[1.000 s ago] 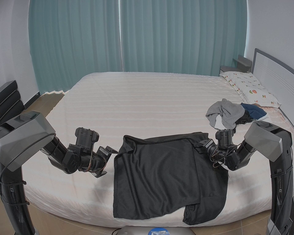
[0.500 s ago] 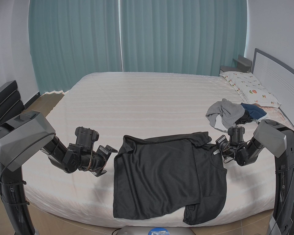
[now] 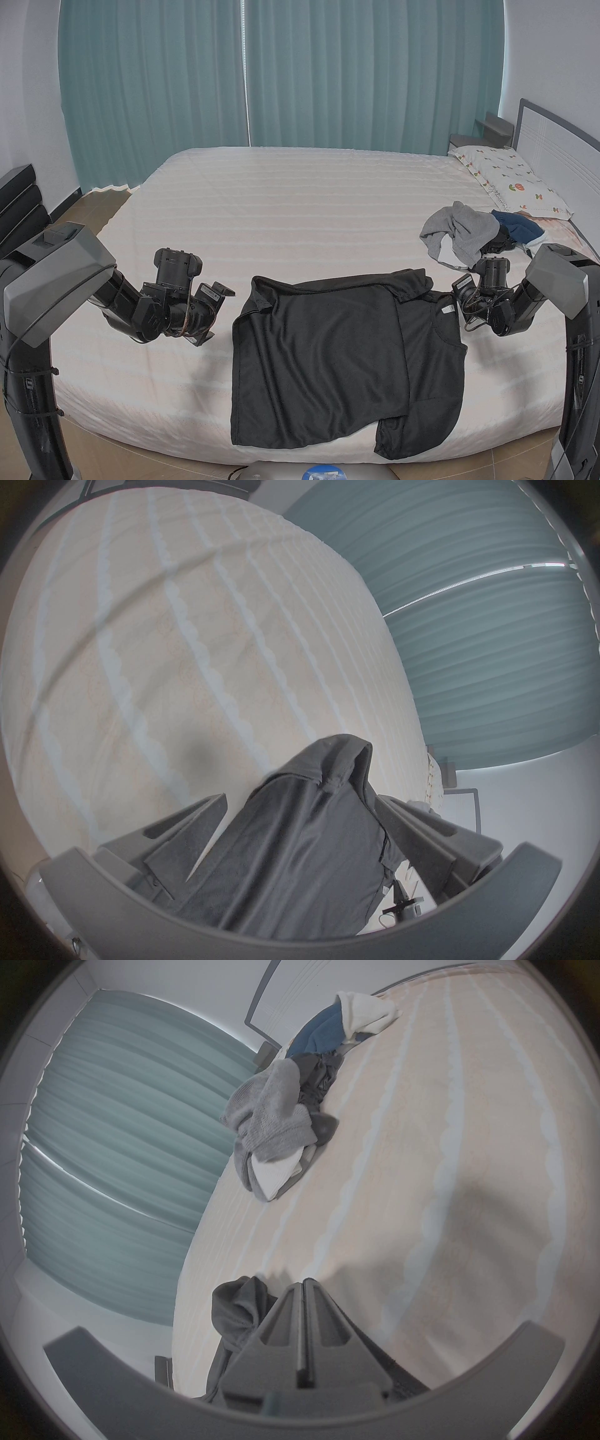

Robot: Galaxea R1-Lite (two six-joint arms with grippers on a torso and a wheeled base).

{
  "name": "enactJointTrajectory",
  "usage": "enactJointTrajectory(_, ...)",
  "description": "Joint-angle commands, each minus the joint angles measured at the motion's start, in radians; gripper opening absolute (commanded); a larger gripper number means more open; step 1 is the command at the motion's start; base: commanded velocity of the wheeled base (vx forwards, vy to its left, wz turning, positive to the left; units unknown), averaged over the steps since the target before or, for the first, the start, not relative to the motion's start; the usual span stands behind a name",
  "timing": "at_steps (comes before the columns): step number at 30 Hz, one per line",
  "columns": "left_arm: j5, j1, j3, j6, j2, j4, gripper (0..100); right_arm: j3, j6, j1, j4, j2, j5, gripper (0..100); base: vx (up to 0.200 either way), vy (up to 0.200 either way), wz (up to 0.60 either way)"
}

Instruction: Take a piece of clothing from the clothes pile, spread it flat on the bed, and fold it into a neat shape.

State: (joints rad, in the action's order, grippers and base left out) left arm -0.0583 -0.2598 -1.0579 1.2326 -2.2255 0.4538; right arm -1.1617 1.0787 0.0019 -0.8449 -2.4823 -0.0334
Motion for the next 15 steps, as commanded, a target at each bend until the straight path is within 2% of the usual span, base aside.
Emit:
enactJointTrajectory(1,0.02,0.008,-0.108,-0.005,-0.055,-0.014,100,0.011,0.006,-0.019,0.0,0.002,0.027,0,0.0,0.0,0.0)
enactJointTrajectory(2,0.023,0.008,-0.123,-0.012,-0.065,-0.012,100,0.014,0.009,-0.019,-0.002,0.003,0.032,0,0.0,0.0,0.0)
enactJointTrajectory(3,0.023,0.008,-0.134,-0.013,-0.069,-0.012,100,0.017,0.015,-0.019,-0.003,0.005,0.032,100,0.0,0.0,0.0)
enactJointTrajectory(8,0.025,0.008,-0.3,-0.045,-0.155,-0.02,100,0.063,0.056,-0.017,-0.066,0.013,0.067,100,0.0,0.0,0.0)
enactJointTrajectory(15,0.035,-0.032,-0.383,-0.143,-0.255,-0.012,100,0.126,0.056,-0.011,-0.175,0.011,0.084,100,0.0,0.0,0.0)
